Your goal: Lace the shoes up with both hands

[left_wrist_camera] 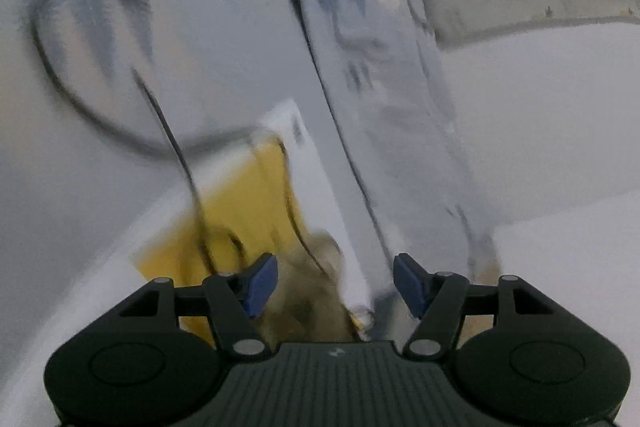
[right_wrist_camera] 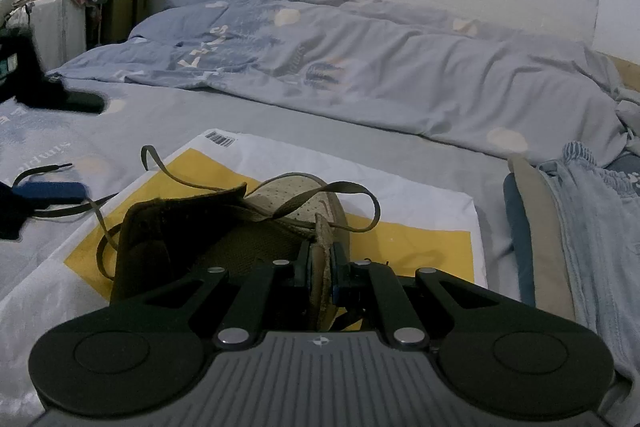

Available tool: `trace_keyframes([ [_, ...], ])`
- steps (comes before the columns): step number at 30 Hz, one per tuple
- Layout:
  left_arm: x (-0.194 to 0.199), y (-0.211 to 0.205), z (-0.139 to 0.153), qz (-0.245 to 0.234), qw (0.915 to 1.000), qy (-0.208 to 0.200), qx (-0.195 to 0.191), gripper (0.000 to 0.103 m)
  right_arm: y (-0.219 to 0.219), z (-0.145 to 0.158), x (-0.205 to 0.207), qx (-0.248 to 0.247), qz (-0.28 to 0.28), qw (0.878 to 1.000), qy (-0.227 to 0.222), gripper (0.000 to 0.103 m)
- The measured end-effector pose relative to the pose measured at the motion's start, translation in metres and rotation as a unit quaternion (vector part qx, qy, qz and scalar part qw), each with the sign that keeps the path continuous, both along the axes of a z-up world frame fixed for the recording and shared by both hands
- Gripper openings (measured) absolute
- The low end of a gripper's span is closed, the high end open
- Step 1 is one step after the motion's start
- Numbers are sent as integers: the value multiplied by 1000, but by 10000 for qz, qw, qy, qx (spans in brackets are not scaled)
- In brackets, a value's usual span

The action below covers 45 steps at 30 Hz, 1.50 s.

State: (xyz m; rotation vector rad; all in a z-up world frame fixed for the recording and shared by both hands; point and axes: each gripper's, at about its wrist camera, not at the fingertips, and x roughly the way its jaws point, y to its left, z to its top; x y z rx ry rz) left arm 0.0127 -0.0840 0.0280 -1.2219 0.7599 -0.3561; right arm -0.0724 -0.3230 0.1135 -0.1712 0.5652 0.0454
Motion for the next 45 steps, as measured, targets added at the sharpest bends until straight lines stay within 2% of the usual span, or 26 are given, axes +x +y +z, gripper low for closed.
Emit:
trace_keyframes([
  [8,14,-27,-17,-238,9980,305,-508,62,5,-3,0,-29,-9,10000,-14,6],
  [15,29,-43,-22,-187,9982,503,-262,62,10,-3,-1,-35,-26,10000,-17,6],
  [19,30,-48,-25,67,9983,576,-13,62,11,-2,-2,-53,-26,10000,-18,6],
  [21,28,-48,-28,213,9980,585,-73,61,12,-3,-2,-68,-28,10000,-23,6],
  [24,23,-46,-36,513,9958,621,-440,61,5,-3,-2,-70,3,10000,-30,6],
  [28,18,-52,-39,609,9929,626,-803,61,8,-4,-2,-89,-29,10000,-30,6],
  [32,13,-51,-42,735,9909,635,-936,61,9,-4,-2,-89,-38,10000,-21,6],
  [35,18,-53,-45,735,9918,672,-801,60,10,-3,-3,-98,-41,9999,-30,7],
  [40,18,-53,-51,781,9913,841,-637,40,9,-5,-2,-131,-44,9999,-52,7],
  [45,25,-53,-46,841,9919,754,-574,25,10,-6,-2,-140,-62,9999,-69,7],
])
